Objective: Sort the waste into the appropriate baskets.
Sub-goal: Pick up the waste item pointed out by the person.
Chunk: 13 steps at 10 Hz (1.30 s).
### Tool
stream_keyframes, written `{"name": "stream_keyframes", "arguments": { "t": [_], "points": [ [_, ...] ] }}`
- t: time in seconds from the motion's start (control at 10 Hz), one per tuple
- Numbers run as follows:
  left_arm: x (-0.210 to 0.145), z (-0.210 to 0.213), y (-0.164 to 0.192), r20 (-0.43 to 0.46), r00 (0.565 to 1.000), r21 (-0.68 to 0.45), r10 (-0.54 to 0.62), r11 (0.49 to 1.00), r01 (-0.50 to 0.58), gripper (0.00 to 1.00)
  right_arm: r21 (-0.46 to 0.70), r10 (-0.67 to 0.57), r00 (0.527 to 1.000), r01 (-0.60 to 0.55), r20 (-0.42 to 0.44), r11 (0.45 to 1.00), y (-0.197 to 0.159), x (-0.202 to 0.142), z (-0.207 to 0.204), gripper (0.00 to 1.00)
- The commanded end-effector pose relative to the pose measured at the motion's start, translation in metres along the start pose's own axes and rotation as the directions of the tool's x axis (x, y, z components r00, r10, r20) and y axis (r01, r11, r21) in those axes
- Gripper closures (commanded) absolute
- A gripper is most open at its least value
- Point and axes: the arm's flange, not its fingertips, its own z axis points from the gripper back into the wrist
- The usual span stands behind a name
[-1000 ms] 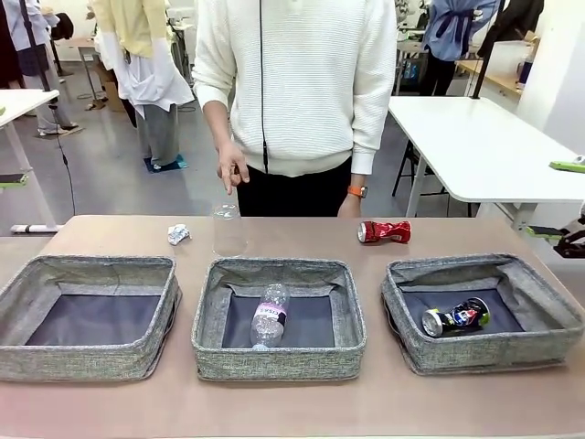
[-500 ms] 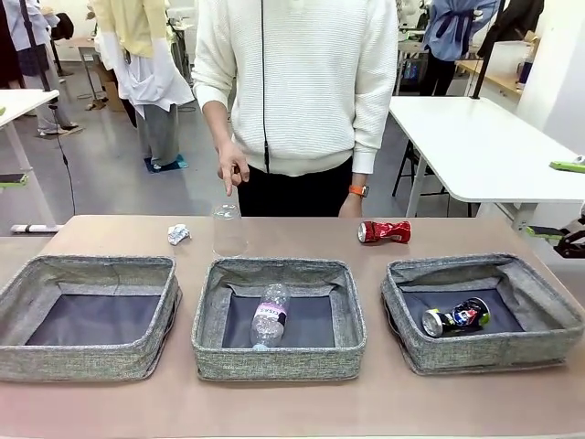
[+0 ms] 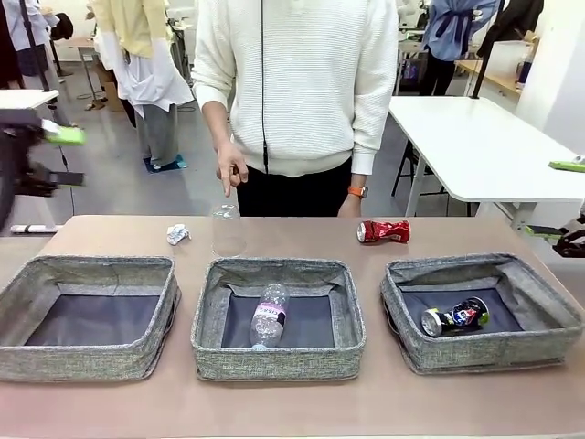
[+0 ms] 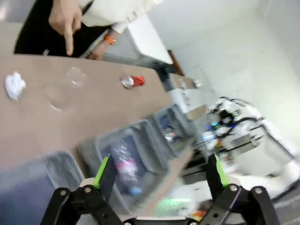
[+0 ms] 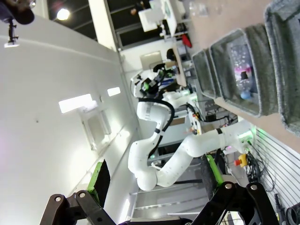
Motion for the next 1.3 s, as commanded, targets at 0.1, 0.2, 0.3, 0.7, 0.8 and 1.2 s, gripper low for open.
{"name": "stream_keyframes", "arguments": {
  "t": [0.1,0.2,0.3,0.7,0.8,1.2],
  "points": [
    [0.006,-0.057,0.042,-0.034,0.593,0.398,-0.804,0.534,0.746,0.0,0.001,-0.019,1.0,0.019,-0.01,1.0,0.008,0.0,0.003,0.0],
    [0.001,-0.066,0.046,-0.137,0.538,0.379,-0.832,0.458,0.805,0.0,0.001,-0.019,1.0,0.019,-0.01,1.0,0.008,0.0,0.003,0.0],
    [-0.007,-0.075,0.047,-0.193,0.484,0.339,-0.854,0.405,0.849,0.0,0.001,-0.019,1.0,0.019,-0.01,1.0,0.008,0.0,0.003,0.0],
    [0.0,-0.07,0.037,-0.181,0.797,0.154,-0.576,0.784,0.602,0.0,0.001,-0.019,1.0,0.019,-0.01,1.0,0.008,0.0,0.003,0.0],
    [0.0,-0.07,0.037,-0.181,0.797,0.154,-0.576,0.784,0.602,0.0,0.001,-0.019,1.0,0.019,-0.01,1.0,0.008,0.0,0.003,0.0],
    [0.027,-0.141,0.112,-0.268,0.524,-0.046,-0.808,0.554,0.831,0.0,0.001,-0.019,1.0,0.019,-0.01,1.0,0.008,0.0,0.003,0.0]
  ]
}}
